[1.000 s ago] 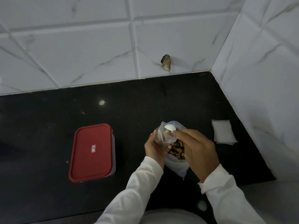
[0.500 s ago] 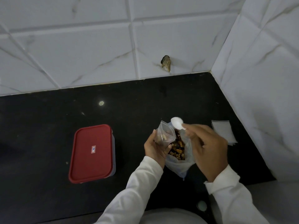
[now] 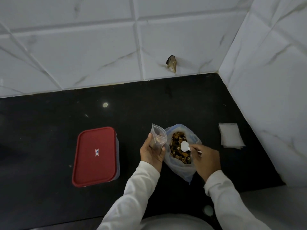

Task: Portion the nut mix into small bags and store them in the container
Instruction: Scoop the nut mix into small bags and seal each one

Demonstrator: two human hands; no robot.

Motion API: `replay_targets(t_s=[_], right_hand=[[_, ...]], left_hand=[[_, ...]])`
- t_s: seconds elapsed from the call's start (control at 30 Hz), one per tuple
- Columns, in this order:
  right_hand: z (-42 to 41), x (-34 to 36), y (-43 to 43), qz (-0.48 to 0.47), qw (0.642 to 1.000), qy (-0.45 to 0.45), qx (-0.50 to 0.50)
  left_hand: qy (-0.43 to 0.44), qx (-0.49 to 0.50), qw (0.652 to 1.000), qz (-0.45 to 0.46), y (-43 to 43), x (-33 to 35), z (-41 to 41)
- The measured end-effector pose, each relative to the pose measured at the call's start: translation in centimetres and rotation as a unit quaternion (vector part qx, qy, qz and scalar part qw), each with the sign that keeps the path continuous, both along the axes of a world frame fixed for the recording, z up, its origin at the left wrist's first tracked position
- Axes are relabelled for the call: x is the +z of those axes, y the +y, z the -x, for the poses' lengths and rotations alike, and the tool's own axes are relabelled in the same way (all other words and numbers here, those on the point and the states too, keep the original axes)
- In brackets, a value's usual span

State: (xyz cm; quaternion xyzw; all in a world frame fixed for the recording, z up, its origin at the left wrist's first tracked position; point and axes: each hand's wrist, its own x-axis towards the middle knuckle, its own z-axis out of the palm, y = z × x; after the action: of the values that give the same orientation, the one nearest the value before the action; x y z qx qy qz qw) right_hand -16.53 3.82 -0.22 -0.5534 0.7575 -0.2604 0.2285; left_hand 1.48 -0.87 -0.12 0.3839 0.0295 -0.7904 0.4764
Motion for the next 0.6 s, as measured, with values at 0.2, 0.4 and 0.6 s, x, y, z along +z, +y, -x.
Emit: replay_targets(t_s=[0.2, 0.4, 0.6], right_hand=[[-0.5, -0.6, -1.1, -0.059, 0.994, 0.082, 0.048], [-1.1, 1.8, -0.9, 0.082, 0.993, 0.064, 0.051], [-4.7, 4.8, -2.5, 0.101, 0.983, -0.024, 0.152]], left_hand=[[-0.013, 0.003, 1.0, 0.011, 0.2, -0.2, -0.5], [-0.069, -0.007, 0.997, 0.046, -0.4, -0.6, -0.8], [-0.125, -0.012, 0.986, 0.108, -0.3, -0.4, -0.4]])
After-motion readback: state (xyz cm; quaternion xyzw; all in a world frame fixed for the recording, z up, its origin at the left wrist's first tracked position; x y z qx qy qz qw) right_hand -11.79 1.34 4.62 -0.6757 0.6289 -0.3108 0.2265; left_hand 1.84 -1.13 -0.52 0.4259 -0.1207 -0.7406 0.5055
